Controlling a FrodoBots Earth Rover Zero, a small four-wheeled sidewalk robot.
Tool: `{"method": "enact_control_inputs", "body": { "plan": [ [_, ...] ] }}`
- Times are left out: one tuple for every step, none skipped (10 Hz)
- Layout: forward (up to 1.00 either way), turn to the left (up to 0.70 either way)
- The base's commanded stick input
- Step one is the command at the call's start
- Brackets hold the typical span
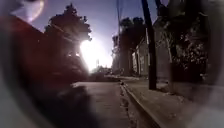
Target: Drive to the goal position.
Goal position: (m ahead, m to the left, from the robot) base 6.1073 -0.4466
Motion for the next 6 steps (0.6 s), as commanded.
{"method": "enact_control_inputs", "body": {
  "plan": [
    [0.85, 0.0],
    [0.85, 0.0],
    [0.85, 0.0],
    [0.85, 0.0],
    [0.85, 0.0],
    [0.85, 0.0]
  ]
}}
